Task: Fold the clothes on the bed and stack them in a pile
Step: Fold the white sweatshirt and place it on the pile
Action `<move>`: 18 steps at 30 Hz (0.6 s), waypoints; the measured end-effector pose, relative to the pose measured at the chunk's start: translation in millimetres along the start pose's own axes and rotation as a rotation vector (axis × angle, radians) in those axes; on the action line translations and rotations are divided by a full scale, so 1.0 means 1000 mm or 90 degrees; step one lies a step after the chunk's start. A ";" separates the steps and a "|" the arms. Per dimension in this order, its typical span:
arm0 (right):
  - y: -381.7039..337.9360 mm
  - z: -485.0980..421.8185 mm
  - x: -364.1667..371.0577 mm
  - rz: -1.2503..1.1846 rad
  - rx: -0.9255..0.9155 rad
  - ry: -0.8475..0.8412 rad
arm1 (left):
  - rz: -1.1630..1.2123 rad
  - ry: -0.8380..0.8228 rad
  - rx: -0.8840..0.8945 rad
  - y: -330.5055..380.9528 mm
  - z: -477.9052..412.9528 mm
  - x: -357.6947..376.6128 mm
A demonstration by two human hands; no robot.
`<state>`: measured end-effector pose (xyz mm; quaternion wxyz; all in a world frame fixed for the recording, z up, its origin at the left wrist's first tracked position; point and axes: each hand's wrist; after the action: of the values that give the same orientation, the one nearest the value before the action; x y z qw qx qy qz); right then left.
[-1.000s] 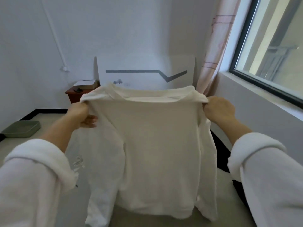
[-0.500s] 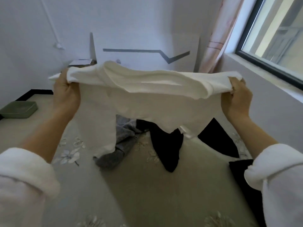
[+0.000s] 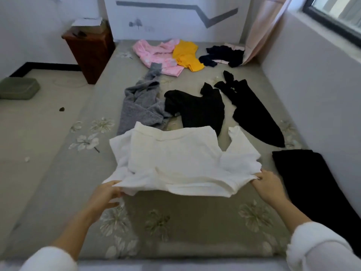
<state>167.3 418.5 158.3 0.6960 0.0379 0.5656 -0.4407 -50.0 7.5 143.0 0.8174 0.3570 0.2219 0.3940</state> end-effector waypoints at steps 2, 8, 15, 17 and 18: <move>0.016 0.010 0.031 0.031 0.064 -0.108 | 0.152 -0.034 -0.132 -0.036 -0.002 0.010; 0.042 0.035 0.090 0.068 0.177 -0.238 | 0.249 0.071 -0.218 -0.108 -0.014 0.044; 0.070 0.055 0.130 0.204 0.226 -0.310 | 0.159 0.085 -0.297 -0.172 -0.012 0.054; 0.079 0.057 0.154 0.282 0.229 -0.392 | 0.123 0.068 -0.342 -0.194 -0.016 0.058; 0.081 0.059 0.164 0.309 0.237 -0.446 | 0.099 0.044 -0.374 -0.201 -0.016 0.061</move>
<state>260.3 341.7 8.9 0.9095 0.1421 0.1823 -0.3456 72.8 -24.3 -24.8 0.8448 0.1077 0.0985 0.5148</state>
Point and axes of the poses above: each hand's wrist, its own z-axis away from the middle knuckle, its own x-axis out of the palm, y = z × x, and after that the axes turned 14 degrees about -y, right-handed
